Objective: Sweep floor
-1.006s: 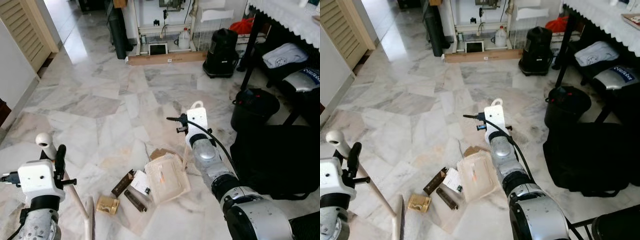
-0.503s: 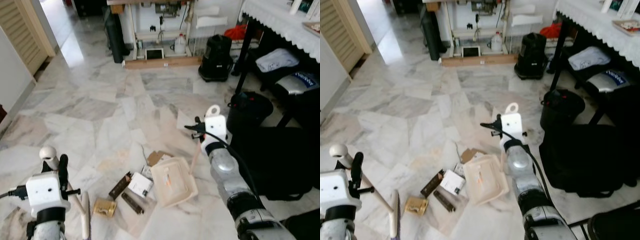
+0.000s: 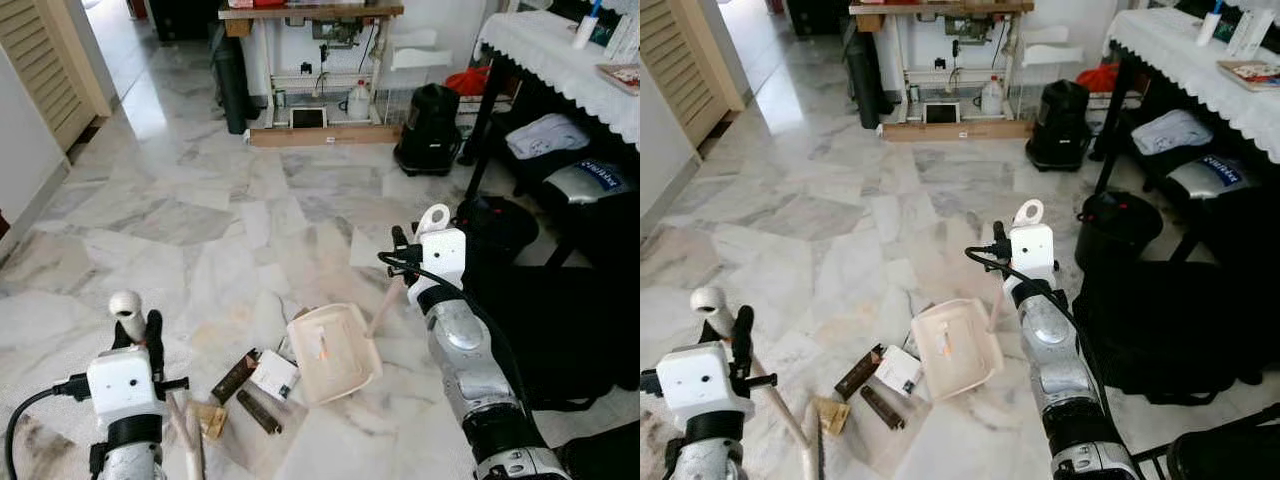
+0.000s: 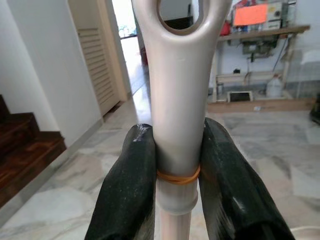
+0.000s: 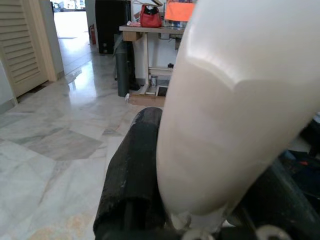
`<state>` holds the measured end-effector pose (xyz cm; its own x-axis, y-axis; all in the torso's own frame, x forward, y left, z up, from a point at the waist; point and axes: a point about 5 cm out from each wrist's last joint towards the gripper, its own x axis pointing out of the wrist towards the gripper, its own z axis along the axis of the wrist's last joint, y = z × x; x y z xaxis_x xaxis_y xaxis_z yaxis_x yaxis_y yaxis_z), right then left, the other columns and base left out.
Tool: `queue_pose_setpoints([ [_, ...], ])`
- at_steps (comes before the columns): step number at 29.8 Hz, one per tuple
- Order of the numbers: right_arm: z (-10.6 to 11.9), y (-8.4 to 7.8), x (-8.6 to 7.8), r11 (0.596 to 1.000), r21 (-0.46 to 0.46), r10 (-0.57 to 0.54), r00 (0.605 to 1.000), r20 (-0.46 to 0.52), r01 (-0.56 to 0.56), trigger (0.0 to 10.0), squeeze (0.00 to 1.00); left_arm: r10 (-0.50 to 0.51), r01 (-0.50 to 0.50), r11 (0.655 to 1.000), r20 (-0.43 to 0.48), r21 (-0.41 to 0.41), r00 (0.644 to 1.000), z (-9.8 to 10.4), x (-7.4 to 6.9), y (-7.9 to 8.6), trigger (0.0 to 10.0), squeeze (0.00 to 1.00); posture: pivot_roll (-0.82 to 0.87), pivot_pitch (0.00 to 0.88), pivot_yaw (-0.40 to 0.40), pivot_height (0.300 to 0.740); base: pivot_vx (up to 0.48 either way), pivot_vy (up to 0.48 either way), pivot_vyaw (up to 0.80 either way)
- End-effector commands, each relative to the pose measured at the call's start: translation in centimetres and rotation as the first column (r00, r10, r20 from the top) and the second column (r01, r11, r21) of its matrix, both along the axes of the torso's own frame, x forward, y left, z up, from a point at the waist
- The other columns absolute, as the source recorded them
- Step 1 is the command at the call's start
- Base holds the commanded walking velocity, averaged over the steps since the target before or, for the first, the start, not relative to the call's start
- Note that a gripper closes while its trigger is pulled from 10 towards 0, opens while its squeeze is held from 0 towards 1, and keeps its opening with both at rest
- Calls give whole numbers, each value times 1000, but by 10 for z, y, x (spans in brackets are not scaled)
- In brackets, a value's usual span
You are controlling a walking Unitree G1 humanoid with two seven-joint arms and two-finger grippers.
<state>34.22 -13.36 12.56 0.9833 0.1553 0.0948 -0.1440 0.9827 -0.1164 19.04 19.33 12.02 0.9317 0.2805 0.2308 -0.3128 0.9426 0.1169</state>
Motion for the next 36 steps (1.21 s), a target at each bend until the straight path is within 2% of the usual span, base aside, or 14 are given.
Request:
queue_pose_setpoints([
  [1,12,4,4,1000,10,13,999,40,-13,10000,0,-16,15,1000,34,25,999,6,0,0,10000,0,-95,0,0,740,0,0,0],
  [4,13,5,4,1000,14,11,999,35,-11,10000,0,-28,27,999,24,28,999,4,-2,0,10000,0,-94,0,3,740,0,0,0],
  [7,6,7,-4,999,15,34,999,3,-34,10000,0,-18,17,998,2,64,1000,1,-8,10,10000,0,-90,0,7,740,0,0,0],
  [10,-3,3,-8,999,-7,50,999,-22,-50,10000,0,-22,22,995,-3,93,1000,2,-6,13,10000,0,-92,0,9,740,0,0,0],
  [12,-9,-3,-10,1000,-17,22,999,-49,-23,10000,0,-30,32,993,-13,117,999,2,-4,13,10000,0,-93,0,18,740,0,0,0],
  [17,-9,-6,-13,1000,0,-1,999,-42,1,10000,0,-34,35,994,-15,104,999,0,-2,12,10000,0,-97,0,28,740,0,0,0],
  [24,-7,-2,-15,1000,11,-2,999,-46,3,10000,0,-39,40,995,-10,92,999,0,-1,10,10000,0,-98,0,37,740,0,0,0],
  [33,1,0,-16,1000,24,-18,999,-35,19,10000,0,-18,18,995,3,98,1000,7,-5,15,10000,0,-88,0,50,740,0,0,0],
  [36,3,6,-14,1000,29,1,1000,-26,0,10000,0,-13,12,995,5,96,1000,8,-6,15,10000,0,-81,0,50,740,0,0,800],
])
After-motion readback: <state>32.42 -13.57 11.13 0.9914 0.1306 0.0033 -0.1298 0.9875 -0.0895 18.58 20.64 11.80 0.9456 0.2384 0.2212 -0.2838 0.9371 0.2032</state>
